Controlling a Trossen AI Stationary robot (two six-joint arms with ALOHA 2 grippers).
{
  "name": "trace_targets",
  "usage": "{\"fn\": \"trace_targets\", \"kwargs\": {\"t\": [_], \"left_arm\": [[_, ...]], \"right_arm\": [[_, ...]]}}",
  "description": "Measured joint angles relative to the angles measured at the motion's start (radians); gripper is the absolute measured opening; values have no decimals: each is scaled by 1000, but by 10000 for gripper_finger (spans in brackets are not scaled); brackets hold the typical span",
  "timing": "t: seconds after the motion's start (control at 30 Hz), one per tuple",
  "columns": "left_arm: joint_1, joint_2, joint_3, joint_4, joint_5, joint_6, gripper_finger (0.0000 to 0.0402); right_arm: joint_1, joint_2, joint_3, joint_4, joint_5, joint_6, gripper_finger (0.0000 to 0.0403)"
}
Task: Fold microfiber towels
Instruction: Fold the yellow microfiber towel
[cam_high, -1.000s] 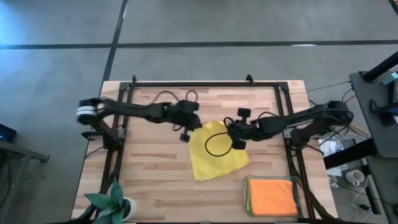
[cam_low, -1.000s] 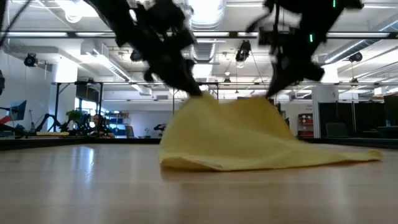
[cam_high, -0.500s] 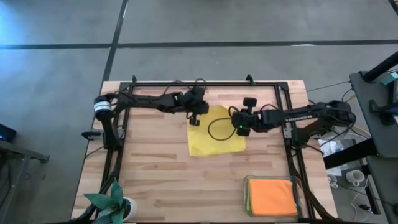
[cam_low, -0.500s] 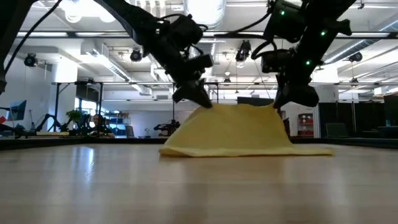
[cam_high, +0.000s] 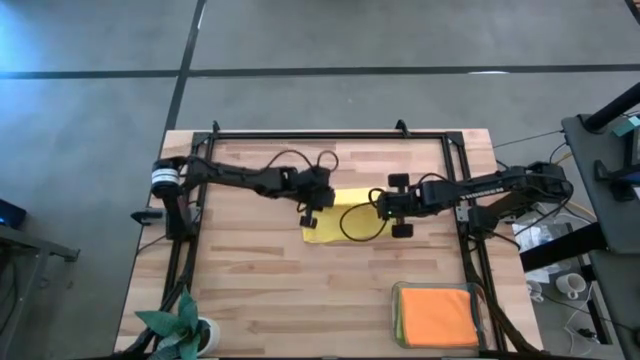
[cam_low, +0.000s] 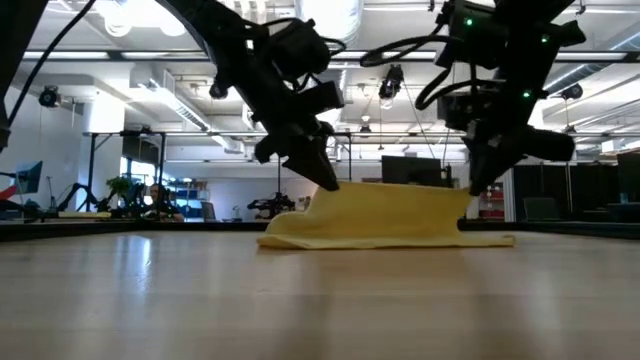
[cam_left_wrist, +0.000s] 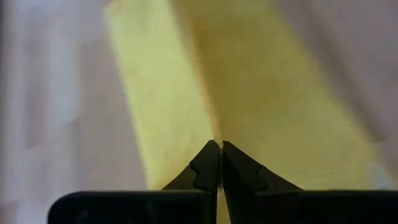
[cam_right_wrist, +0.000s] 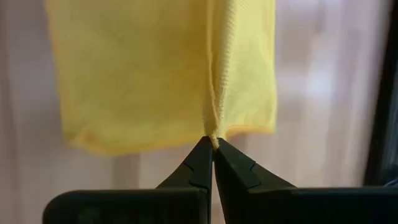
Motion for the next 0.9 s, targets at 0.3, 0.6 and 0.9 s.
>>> {"fn": "trace_targets", "kwargs": {"t": [0.3,0.6,0.9], "left_arm": [[-85,0,-2,3,55,-15,0],[-94,54,-10,60,94,-85,0],[-98,69,-10,92,92,-85,0]], "right_arm": [[56,10,0,-35,-103,-33,9],[69,48,-2,-42,-78,-20,9],[70,0,0,-84,94,-79,9]]}}
